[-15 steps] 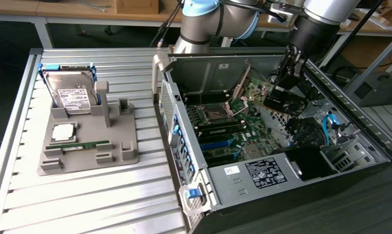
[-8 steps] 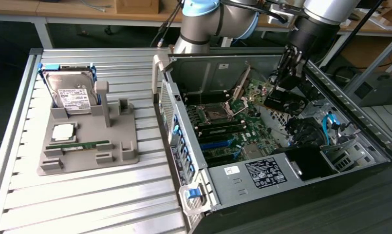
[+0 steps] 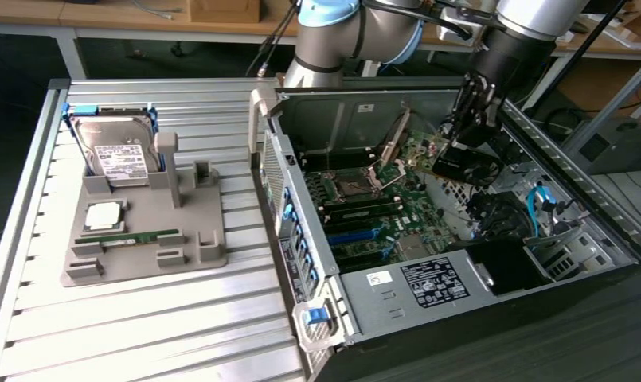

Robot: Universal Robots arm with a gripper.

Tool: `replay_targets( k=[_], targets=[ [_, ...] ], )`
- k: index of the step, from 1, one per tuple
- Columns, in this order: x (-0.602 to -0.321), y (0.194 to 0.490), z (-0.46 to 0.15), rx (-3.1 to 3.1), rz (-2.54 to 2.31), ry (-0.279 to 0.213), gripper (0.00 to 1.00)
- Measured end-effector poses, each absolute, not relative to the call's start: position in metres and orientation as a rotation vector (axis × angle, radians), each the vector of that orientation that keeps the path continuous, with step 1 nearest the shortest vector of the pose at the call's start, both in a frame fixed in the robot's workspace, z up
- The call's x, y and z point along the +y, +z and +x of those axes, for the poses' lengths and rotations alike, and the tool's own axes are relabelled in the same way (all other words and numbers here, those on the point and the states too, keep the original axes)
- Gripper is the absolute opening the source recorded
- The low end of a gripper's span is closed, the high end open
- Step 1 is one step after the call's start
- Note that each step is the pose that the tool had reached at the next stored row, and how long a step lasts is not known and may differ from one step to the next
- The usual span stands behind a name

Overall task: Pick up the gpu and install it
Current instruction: 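Insert the gpu into the slot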

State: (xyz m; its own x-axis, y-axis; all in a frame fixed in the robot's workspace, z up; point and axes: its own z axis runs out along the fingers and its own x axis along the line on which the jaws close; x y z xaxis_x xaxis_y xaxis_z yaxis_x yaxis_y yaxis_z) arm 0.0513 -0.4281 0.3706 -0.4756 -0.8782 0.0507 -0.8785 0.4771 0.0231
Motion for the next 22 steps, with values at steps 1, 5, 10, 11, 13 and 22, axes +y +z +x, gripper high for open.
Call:
replay_targets(
  k=[1, 5, 10, 11, 13, 22],
  targets=[
    [-0.4281, 0.3706, 0.0513, -2.647, 1.587, 0.010, 0.27],
    [-0.4281, 0.3706, 0.0513, -2.629, 1.617, 0.011, 0.27],
    [-0.4281, 0.3705, 0.0512, -2.589, 1.680, 0.013, 0.27],
    [-0.4281, 0.3705, 0.0513, -2.584, 1.688, 0.013, 0.27],
    [-0.4281, 0.3705, 0.0513, -2.572, 1.707, 0.013, 0.27],
    [-0.4281, 0.3705, 0.0513, -2.524, 1.777, 0.016, 0.27]
  ],
)
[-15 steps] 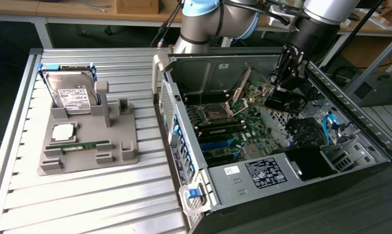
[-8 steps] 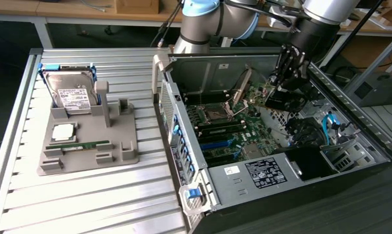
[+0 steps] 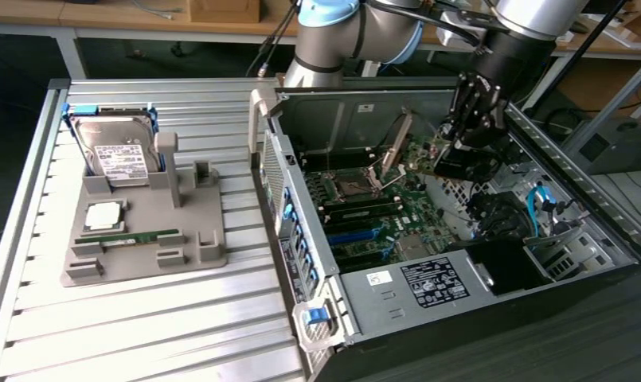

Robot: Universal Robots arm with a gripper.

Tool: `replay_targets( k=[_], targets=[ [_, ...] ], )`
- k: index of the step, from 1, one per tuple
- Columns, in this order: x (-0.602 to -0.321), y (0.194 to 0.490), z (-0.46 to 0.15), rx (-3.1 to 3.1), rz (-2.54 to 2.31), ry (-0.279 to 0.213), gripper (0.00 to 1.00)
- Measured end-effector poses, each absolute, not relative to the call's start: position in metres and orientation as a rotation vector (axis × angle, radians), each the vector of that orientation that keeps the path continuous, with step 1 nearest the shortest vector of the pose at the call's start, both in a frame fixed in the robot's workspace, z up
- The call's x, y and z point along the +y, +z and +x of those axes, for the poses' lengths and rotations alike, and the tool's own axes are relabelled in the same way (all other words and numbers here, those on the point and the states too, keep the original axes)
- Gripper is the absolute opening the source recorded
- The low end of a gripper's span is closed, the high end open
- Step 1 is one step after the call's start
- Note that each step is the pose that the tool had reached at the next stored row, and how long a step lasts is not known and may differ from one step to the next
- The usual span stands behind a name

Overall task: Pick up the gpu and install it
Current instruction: 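Insert the gpu into the slot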

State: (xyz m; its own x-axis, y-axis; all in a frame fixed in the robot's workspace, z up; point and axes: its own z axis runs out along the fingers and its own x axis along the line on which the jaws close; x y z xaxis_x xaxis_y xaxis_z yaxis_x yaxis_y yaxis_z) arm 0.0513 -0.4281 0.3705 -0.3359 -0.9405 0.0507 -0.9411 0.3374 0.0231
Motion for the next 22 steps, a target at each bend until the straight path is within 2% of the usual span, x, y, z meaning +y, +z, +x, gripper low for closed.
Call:
replay_targets(
  k=[22],
  targets=[
    [-0.4281, 0.3702, 0.0513, -2.387, 1.959, 0.022, 0.27]
  ],
)
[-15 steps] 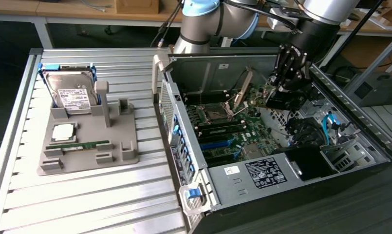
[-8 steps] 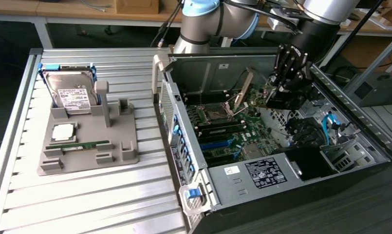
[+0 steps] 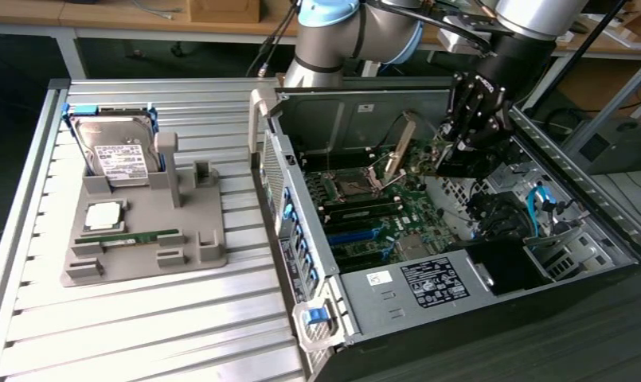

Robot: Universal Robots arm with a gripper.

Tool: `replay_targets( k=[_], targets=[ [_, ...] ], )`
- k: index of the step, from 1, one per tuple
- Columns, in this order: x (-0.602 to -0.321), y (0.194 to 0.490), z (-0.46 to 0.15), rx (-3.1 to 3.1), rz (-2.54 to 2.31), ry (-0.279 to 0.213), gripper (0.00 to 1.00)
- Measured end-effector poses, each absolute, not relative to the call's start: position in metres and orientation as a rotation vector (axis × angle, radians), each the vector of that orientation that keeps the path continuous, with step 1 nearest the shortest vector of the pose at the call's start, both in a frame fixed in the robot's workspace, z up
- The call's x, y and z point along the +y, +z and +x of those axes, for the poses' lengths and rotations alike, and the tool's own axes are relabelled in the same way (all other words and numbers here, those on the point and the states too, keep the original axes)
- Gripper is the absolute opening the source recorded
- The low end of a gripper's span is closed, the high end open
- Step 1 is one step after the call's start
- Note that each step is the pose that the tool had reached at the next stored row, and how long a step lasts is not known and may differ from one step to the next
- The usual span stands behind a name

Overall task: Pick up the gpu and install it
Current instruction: 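Insert the gpu into the slot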

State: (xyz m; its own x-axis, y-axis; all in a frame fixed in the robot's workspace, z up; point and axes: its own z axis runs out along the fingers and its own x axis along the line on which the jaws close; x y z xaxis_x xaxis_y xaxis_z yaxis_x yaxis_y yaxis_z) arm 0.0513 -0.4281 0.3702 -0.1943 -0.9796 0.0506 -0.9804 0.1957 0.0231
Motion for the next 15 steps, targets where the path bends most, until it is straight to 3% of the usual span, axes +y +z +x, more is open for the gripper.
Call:
replay_targets(
  k=[15],
  targets=[
    [-0.4281, 0.3701, 0.0513, -2.223, 2.147, 0.027, 0.27]
  ],
)
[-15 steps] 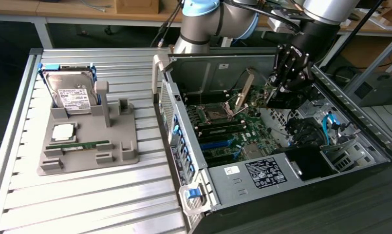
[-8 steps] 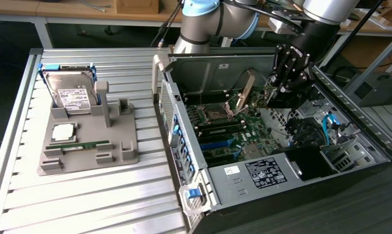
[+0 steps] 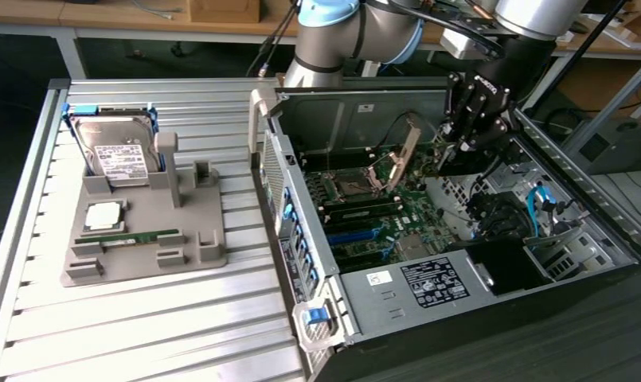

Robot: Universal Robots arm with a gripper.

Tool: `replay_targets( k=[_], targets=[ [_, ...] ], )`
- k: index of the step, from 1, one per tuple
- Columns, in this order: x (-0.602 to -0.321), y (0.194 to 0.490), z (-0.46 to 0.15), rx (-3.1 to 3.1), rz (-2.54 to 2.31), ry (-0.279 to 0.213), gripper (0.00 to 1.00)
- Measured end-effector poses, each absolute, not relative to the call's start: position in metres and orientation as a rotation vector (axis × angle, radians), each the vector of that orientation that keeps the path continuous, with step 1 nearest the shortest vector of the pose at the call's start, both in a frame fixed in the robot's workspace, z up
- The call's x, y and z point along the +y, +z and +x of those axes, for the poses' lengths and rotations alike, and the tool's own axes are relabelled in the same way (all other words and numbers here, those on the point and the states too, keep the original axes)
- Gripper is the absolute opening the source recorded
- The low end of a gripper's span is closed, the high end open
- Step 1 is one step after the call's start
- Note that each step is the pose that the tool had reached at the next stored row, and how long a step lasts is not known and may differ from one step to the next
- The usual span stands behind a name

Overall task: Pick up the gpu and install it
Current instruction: 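Insert the gpu into the slot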

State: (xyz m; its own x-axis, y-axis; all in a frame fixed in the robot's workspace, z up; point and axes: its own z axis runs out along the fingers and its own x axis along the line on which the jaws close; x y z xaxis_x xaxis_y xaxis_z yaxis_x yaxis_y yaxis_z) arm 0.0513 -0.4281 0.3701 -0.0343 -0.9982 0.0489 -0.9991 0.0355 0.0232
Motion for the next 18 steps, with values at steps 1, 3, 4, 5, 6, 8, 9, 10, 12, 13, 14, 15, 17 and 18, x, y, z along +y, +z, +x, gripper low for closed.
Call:
replay_targets(
  k=[1, 3, 4, 5, 6, 8, 9, 10, 12, 13, 14, 15, 17, 18],
  targets=[
    [-0.4281, 0.3701, 0.0512, -2.228, 2.151, 0.016, 0.27],
    [-0.4282, 0.3700, 0.0512, -2.244, 2.169, -0.023, 0.27],
    [-0.4284, 0.3700, 0.0512, -2.254, 2.178, -0.046, 0.27],
    [-0.4285, 0.3701, 0.0512, -2.263, 2.187, -0.066, 0.27],
    [-0.4286, 0.3701, 0.0512, -2.269, 2.194, -0.082, 0.27],
    [-0.4296, 0.3700, 0.0503, -2.274, 2.199, -0.095, 0.27],
    [-0.4302, 0.3698, 0.0495, -2.274, 2.199, -0.095, 0.27],
    [-0.4308, 0.3696, 0.0486, -2.274, 2.199, -0.096, 0.27],
    [-0.4323, 0.3694, 0.0470, -2.274, 2.199, -0.096, 0.27],
    [-0.4337, 0.3690, 0.0456, -2.274, 2.199, -0.095, 0.27],
    [-0.4344, 0.3686, 0.0449, -2.274, 2.199, -0.095, 0.27],
    [-0.4351, 0.3682, 0.0444, -2.274, 2.199, -0.096, 0.27],
    [-0.4359, 0.3675, 0.0436, -2.274, 2.200, -0.096, 0.27],
    [-0.4366, 0.3670, 0.0427, -2.274, 2.199, -0.095, 0.27]
  ],
)
